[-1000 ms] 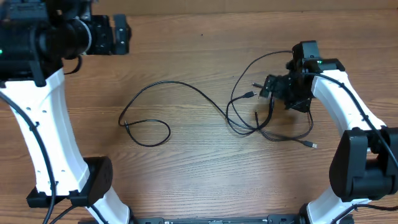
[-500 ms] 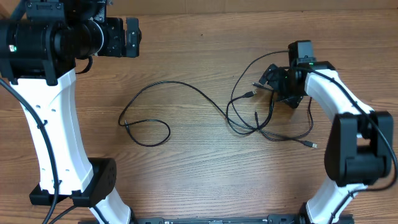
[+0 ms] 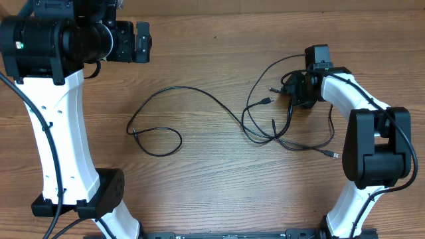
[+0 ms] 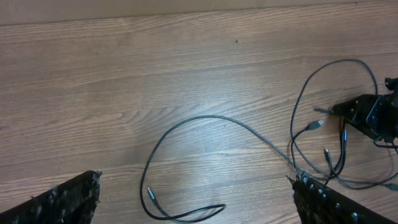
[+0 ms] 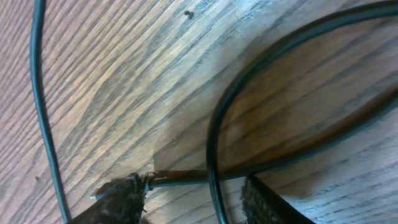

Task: Untangle cables

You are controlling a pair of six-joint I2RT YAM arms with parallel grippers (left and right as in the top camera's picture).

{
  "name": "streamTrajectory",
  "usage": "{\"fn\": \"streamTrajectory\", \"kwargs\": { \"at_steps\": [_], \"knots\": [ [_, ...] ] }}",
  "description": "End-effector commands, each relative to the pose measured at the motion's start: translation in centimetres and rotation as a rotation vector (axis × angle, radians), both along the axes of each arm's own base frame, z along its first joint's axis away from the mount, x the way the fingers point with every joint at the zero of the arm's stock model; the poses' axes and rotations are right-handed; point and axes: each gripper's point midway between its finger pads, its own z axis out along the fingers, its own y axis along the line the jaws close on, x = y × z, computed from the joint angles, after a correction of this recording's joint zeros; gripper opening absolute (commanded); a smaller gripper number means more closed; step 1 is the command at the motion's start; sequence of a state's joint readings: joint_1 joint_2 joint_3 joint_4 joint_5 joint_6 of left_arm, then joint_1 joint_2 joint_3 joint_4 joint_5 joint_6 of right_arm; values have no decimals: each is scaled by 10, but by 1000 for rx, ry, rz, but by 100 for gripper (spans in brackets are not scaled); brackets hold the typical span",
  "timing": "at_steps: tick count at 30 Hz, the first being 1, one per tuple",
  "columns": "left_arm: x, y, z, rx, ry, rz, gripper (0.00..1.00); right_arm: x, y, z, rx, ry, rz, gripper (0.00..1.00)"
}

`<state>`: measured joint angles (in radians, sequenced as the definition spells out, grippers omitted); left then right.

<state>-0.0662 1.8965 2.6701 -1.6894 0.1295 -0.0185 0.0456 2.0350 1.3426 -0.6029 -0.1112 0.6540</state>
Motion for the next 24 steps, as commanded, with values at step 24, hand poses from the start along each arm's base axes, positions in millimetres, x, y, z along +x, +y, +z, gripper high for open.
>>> {"fn": "streamTrajectory", "kwargs": {
  "at_steps": [24],
  "knots": [
    [-1, -2, -1, 12, 0, -12, 100, -40, -34, -50, -209, 198, 43, 30]
  ]
}}
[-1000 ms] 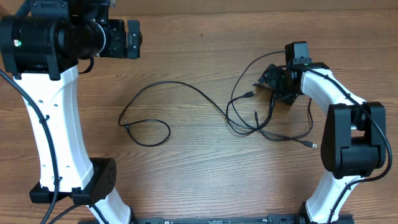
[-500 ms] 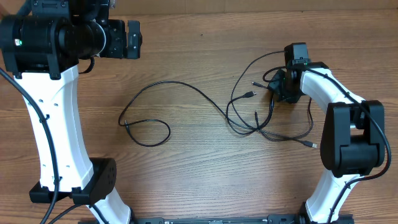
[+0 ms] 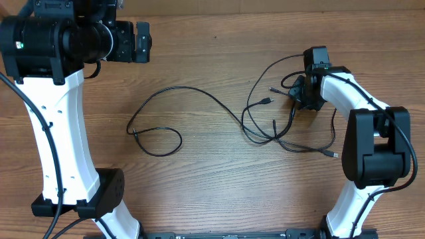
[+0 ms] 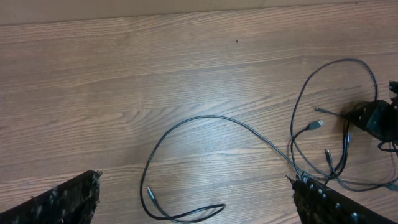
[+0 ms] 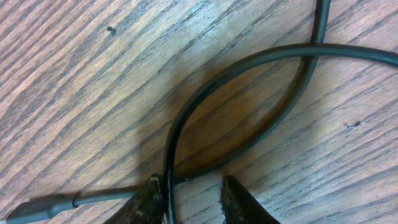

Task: Untangle cables
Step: 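Lift the grasped cable with the right gripper and pull it to the upper right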

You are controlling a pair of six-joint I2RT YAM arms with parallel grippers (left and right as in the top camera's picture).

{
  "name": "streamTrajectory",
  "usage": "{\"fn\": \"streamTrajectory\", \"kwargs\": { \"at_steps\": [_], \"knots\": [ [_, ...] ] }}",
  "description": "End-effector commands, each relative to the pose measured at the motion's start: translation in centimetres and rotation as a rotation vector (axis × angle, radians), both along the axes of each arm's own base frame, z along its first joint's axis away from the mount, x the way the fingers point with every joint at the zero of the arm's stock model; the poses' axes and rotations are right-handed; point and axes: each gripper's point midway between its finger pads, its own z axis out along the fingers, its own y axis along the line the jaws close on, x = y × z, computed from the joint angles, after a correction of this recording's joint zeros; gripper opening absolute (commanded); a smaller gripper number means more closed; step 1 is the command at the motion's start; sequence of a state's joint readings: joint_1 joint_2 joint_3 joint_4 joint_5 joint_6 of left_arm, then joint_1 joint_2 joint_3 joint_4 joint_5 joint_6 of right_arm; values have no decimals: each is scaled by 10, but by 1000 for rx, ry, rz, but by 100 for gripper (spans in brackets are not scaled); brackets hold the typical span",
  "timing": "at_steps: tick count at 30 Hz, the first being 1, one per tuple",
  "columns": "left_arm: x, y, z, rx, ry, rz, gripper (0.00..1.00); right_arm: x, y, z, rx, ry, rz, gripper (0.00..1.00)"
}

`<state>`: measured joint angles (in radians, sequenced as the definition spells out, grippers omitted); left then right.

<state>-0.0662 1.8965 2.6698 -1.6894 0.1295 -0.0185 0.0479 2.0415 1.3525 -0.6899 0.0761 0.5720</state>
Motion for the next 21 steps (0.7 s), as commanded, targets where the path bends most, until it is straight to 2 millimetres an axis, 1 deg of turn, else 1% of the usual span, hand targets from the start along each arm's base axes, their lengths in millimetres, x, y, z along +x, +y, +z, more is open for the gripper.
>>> {"fn": "streamTrajectory", "kwargs": {
  "at_steps": [1, 3, 4, 5, 7, 8, 14, 17, 20, 21],
  "knots": [
    [-1, -2, -1, 12, 0, -12, 100, -26, -2, -47, -4, 141, 2, 30],
    [-1, -2, -1, 12, 0, -12, 100, -31, -2, -54, -6, 167, 3, 29],
    [-1, -2, -1, 12, 0, -12, 100, -34, -2, -58, -7, 181, 3, 26],
    [-1, -2, -1, 12, 0, -12, 99, -36, -2, -61, -9, 193, 3, 18],
    [-1, -2, -1, 12, 0, -12, 99, -39, -3, -64, -12, 208, 2, 6],
    [-1, -2, -1, 12, 0, -12, 100, -40, -3, -65, -13, 213, 7, 4],
    [-1, -2, -1, 12, 0, -12, 100, -44, -3, -65, -24, 233, 85, 4],
    [-1, -2, -1, 12, 0, -12, 100, -44, -4, -60, -29, 248, 126, 4],
    [-1, -2, -1, 12, 0, -12, 100, -33, -10, -40, -52, 247, 127, 4],
    [-1, -2, -1, 13, 0, -12, 99, -26, -11, -28, -59, 235, 130, 4]
  ]
}}
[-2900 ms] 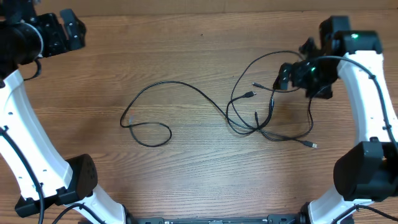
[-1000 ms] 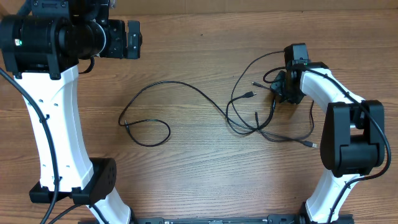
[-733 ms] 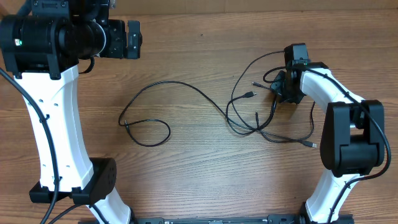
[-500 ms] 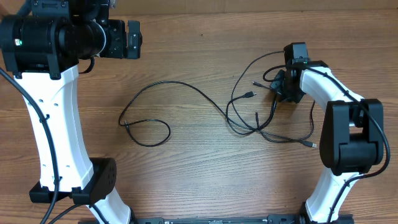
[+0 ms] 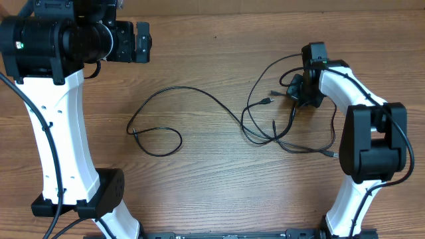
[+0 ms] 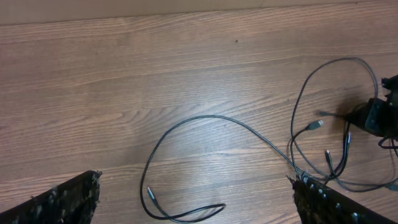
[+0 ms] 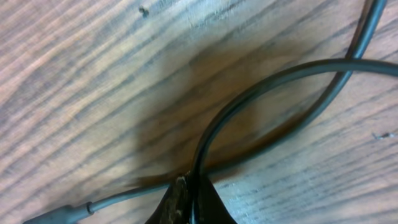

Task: Untangle cables
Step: 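Lift the grasped cable with the right gripper and pull it to the upper right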

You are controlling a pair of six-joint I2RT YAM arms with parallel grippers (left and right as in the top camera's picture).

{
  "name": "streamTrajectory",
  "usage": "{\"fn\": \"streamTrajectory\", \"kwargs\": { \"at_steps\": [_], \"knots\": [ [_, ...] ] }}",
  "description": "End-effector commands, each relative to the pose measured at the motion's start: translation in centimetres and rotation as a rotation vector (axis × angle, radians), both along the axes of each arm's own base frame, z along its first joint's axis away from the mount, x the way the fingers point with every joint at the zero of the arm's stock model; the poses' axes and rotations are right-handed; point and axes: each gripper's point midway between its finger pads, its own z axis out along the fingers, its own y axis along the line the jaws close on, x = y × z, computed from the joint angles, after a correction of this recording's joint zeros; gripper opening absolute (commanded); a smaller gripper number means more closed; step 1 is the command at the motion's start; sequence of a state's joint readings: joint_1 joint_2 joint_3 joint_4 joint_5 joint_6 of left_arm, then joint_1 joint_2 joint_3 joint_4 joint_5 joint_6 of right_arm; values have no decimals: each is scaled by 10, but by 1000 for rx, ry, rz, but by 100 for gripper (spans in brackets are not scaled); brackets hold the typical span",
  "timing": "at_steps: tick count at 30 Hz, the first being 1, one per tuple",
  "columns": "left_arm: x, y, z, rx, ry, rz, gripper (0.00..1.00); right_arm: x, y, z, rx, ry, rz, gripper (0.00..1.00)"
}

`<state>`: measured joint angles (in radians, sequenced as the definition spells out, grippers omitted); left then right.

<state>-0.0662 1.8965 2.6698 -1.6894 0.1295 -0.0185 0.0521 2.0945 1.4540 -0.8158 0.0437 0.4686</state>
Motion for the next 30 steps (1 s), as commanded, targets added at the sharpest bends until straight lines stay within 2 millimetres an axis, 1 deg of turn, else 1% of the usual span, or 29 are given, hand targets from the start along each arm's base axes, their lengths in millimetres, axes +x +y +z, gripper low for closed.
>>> {"fn": "streamTrajectory", "kwargs": {
  "at_steps": [1, 2, 4, 6, 9, 10, 11, 13, 14, 15, 16, 18, 21, 22, 23, 24, 25, 27, 29, 30],
  "knots": [
    [-1, -2, -1, 12, 0, -12, 99, -18, -18, -19, -76, 136, 30, 4],
    [-1, -2, -1, 13, 0, -12, 100, -10, -18, -7, -77, 116, 37, 4],
    [-1, -2, -1, 12, 0, -12, 100, 11, -18, 30, -83, 52, 59, 4],
    [-1, -2, -1, 13, 0, -12, 100, 28, -18, 65, -86, -14, 57, 4],
    [-1, -2, -1, 12, 0, -12, 100, 53, -17, 135, -89, -152, 73, 4],
    [-1, -2, -1, 13, 0, -12, 100, 57, -17, 152, -93, -187, 83, 4],
    [-1, -2, -1, 13, 0, -12, 100, 63, -16, 178, -98, -240, 96, 4],
    [-1, -2, -1, 13, 0, -12, 100, 69, -16, 220, -107, -326, 115, 4],
    [-1, -2, -1, 13, 0, -12, 100, 69, -16, 250, -112, -389, 118, 4],
    [-1, -2, -1, 12, 0, -12, 100, 67, -17, 291, -119, -475, 113, 4],
    [-1, -2, -1, 13, 0, -12, 100, 63, -18, 314, -126, -522, 109, 4],
    [-1, -2, -1, 13, 0, -12, 99, 56, -20, 346, -143, -591, 112, 4],
    [-1, -2, -1, 12, 0, -12, 100, 37, -30, 405, -198, -730, 74, 4],
    [-1, -2, -1, 12, 0, -12, 100, 30, -34, 422, -217, -770, 57, 4],
    [-1, -2, -1, 12, 0, -12, 100, 22, -39, 440, -240, -815, 36, 4],
    [-1, -2, -1, 12, 0, -12, 100, 8, -45, 466, -269, -879, 6, 4],
    [-1, -2, -1, 12, 0, -12, 100, -3, -50, 485, -288, -925, -16, 4],
    [-1, -2, -1, 12, 0, -12, 99, -27, -56, 520, -329, -1017, -35, 4],
    [-1, -2, -1, 12, 0, -12, 100, -50, -61, 550, -364, -1095, -51, 4],
    [-1, -2, -1, 12, 0, -12, 100, -64, -66, 565, -385, -1138, -76, 4]
  ]
}}
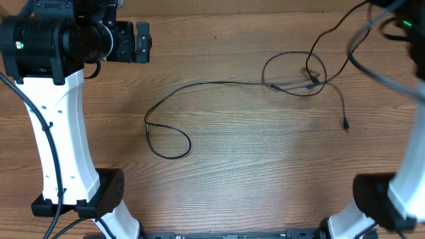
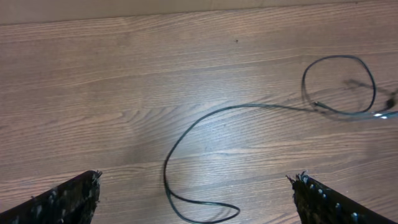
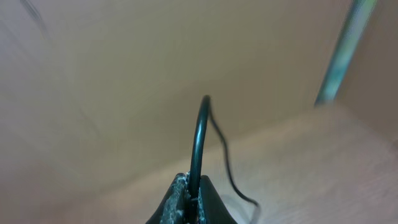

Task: Untangle cables
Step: 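Lift the grasped cable with the right gripper and pull it to the upper right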

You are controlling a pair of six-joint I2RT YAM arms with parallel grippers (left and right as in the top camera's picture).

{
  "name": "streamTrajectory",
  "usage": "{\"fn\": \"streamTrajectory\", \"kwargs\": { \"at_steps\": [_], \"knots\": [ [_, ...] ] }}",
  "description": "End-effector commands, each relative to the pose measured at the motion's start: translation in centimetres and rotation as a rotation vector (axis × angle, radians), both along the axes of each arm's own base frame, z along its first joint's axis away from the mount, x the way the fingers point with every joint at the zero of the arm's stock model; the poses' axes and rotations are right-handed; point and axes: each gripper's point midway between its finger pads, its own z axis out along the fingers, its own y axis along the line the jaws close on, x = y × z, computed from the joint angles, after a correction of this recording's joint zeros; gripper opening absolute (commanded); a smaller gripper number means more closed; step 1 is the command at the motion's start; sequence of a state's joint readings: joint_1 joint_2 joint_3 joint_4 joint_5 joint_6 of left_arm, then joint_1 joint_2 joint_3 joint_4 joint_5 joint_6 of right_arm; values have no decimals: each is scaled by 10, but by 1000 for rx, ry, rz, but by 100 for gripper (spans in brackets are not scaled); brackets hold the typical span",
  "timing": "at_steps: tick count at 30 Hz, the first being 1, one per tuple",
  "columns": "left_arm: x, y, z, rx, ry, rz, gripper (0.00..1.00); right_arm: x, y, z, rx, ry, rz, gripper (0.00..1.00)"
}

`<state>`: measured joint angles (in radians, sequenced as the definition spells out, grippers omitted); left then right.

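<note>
Thin black cables lie on the wooden table. One long cable [image 1: 199, 83] runs from a loop [image 1: 170, 142] at the left to a small tangle [image 1: 295, 74] at the back right. From the tangle a strand [image 1: 332, 30] rises to the top right, and a free plug end [image 1: 345, 125] hangs down. My right gripper [image 3: 191, 182] is shut on the black cable [image 3: 201, 137], held high above the table. My left gripper [image 2: 194, 178] is open, high over the left side, above the cable's loop [image 2: 186, 205].
The left arm's white column [image 1: 63, 139] stands at the table's left. The right arm [image 1: 398, 20] shows blurred at the top right, with its base [image 1: 378, 199] at the lower right. A cardboard-coloured wall fills the right wrist view.
My right gripper, then shut on a cable down at the tangle, is now high above the table with it. The tangle has stretched out and shifted back; the left loop has slid right.
My right gripper stood open around a cable strand at the tangle on the table's right. Its fingers were then closer together, then shut on the strand. Now it holds the strand high and the cables are drawn out. The left arm stayed put.
</note>
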<state>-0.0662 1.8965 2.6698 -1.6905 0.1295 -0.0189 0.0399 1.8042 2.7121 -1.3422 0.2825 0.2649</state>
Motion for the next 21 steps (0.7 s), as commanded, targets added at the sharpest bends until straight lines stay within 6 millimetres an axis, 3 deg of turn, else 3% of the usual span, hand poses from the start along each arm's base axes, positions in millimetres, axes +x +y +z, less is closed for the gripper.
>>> {"fn": "streamTrajectory", "kwargs": {
  "at_steps": [1, 7, 11, 14, 18, 21],
  "knots": [
    [0, -2, 0, 12, -1, -12, 100, -62, -24, 70, -83, -194, -107, 4],
    [0, -2, 0, 3, 1, 0, 100, -123, -52, 120, -183, -339, -267, 4],
    [-1, -2, 0, -2, 3, 5, 100, -146, -67, 128, -221, -348, -368, 4],
    [-1, -2, 0, -2, 3, 5, 100, -142, -75, 118, -241, -299, -423, 4],
    [-1, -2, 0, -2, 3, 5, 100, -122, -88, 98, -270, -214, -472, 4],
    [-1, -2, 0, -2, 3, 5, 99, -99, -112, 77, -291, -140, -536, 4]
  ]
}}
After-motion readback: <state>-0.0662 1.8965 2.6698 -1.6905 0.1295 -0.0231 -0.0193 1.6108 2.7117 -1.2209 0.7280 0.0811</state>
